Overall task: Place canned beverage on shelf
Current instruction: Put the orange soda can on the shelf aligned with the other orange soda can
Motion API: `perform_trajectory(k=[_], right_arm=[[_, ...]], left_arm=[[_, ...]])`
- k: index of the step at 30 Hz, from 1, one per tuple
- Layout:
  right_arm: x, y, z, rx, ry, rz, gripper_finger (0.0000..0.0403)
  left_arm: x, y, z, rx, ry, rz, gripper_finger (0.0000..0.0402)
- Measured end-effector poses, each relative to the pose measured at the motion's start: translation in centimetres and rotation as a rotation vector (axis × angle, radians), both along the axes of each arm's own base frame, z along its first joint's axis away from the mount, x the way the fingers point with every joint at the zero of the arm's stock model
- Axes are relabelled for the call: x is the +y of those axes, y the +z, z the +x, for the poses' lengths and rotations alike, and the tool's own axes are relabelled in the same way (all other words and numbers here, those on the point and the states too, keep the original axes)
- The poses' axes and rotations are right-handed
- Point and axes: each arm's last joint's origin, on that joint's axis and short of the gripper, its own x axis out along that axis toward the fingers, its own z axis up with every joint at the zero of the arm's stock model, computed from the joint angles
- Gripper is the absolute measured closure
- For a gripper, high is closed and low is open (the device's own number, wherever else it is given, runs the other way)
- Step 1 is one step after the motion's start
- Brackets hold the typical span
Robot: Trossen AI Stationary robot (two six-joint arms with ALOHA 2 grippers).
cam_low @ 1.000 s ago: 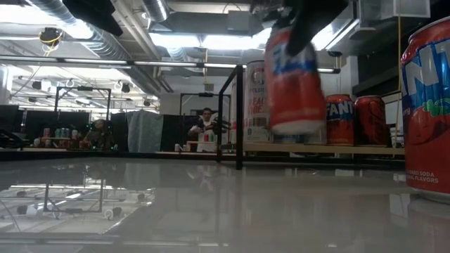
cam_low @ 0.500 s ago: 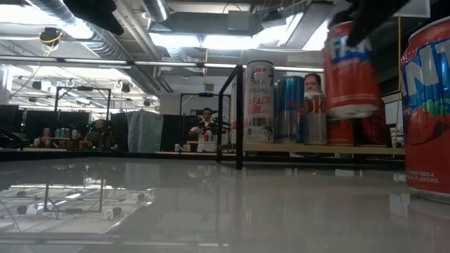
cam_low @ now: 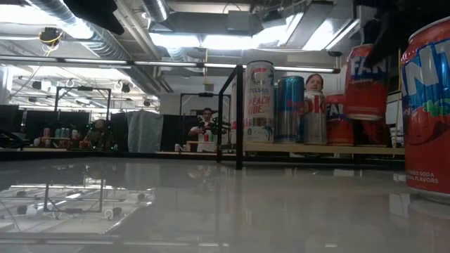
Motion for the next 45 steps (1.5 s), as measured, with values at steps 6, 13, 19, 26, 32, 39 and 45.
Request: perform_trajectory(k=[6, 13, 19, 26, 32, 39, 45], right_arm=[[-1.6, -1.1, -0.2, 0.053, -0.061, -0.024, 0.0116], [-4.4, -2.6, -0.2, 0.127, -0.088, 0.03, 0.0116], [-6.1, -2.5, 0.1, 0.099, -0.047, 0.035, 0.0116], [-7.3, -2.5, 0.0, 0.113, -0.025, 0.014, 0.0116], [-8.1, -2.5, -0.3, 0.118, -0.027, 0.017, 0.0116], [-8.7, -2.5, -0.4, 0.111, -0.032, 0.024, 0.0116], [-8.6, -2.5, -0.4, 0.107, -0.02, 0.039, 0.0116]], left_arm=[[0.0, 0.0, 0.0, 0.0, 0.0, 0.0, 0.0051], [0.0, 0.0, 0.0, 0.001, 0.0, 0.001, 0.0051], [0.0, 0.0, 0.0, 0.0, 0.0, 0.0, 0.0051], [0.0, 0.0, 0.1, -0.007, 0.0, -0.006, 0.0051], [-0.1, 0.1, 0.1, -0.02, 0.002, -0.015, 0.0051], [-0.1, 0.1, 0.1, -0.02, 0.004, -0.018, 0.0051], [-0.1, 0.1, 0.1, -0.02, 0.004, -0.018, 0.0051]])
